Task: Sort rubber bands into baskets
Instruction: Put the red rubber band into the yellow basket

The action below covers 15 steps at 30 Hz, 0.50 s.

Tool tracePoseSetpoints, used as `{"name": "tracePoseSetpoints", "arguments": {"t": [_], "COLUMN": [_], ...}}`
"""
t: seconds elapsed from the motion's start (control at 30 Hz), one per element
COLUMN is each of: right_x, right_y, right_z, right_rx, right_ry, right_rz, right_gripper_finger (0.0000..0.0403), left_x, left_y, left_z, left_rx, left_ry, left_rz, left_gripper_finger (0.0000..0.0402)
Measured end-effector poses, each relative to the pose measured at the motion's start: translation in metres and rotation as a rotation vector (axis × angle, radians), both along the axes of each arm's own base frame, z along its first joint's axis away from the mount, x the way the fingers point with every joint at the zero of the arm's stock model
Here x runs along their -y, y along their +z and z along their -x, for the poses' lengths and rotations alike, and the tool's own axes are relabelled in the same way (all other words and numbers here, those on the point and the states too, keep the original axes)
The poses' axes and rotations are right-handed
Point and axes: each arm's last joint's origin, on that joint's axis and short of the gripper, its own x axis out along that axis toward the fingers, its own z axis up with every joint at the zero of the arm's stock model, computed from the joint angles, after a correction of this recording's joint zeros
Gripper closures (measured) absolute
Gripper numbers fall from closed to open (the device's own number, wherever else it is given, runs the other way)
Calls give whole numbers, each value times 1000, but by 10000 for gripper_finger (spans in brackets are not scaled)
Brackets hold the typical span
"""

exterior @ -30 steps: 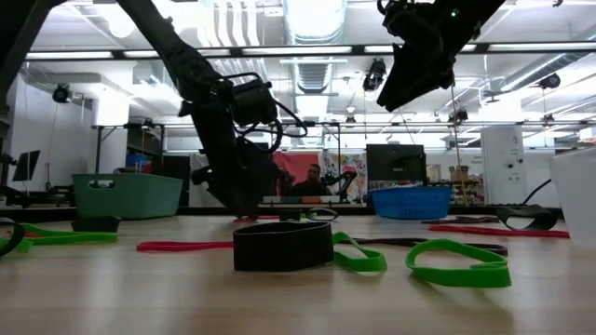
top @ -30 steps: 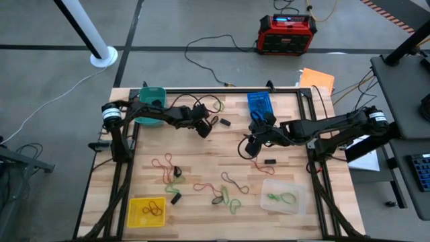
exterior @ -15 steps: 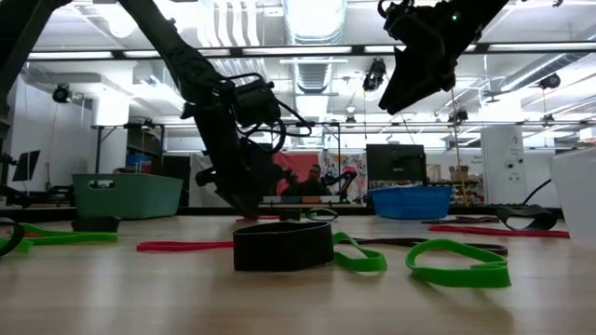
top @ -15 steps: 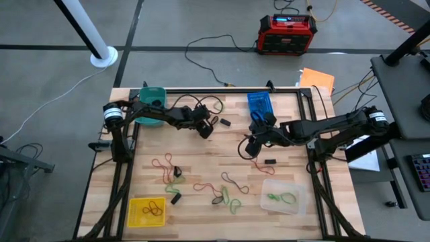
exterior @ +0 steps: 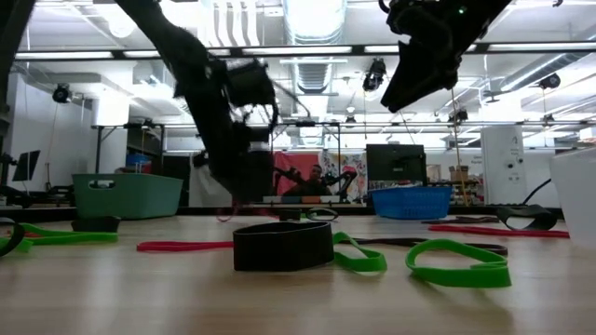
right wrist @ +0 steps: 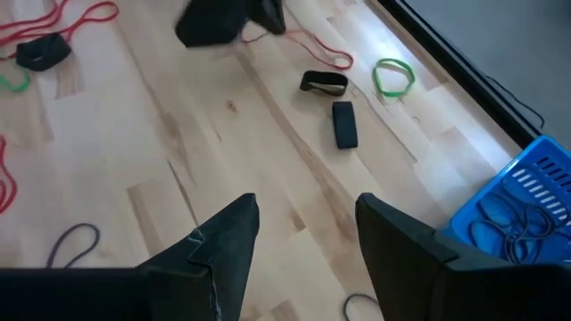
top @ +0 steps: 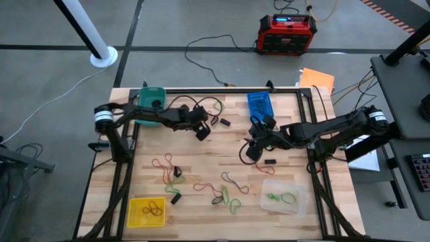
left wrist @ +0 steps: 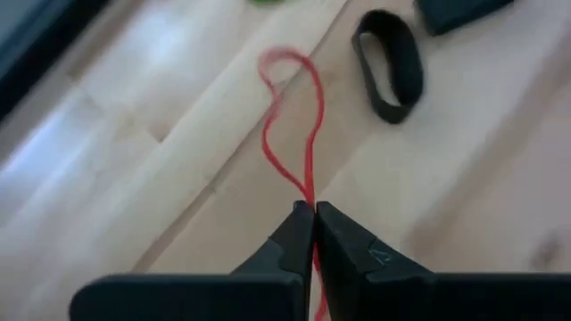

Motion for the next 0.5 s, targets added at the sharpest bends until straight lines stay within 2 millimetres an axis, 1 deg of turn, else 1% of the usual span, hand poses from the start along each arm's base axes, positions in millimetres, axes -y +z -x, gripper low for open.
{"name": "tracePoseSetpoints", "arguments": {"t": [0.13, 0.27, 0.4, 0.5], "right_x": [-2, -2, -2, -2], "right_y": [-1, -3, -6, -11], "right_z": [0, 1, 1, 2], "right_rx": [-3, -4, -8, -13], "right_ry": [9, 11, 13, 18], "right_rz": [2, 5, 8, 13], "right_gripper_finger": [218, 218, 218, 218], "left_x": [18, 40, 68, 92], "left_y": [23, 52, 82, 101], "left_z": [9, 19, 34, 48], "left_rx": [-25, 19, 75, 129], "left_ry": [-47, -114, -205, -308], "left_rz": [-39, -52, -51, -13], "left_gripper_finger": [402, 402, 401, 401]}}
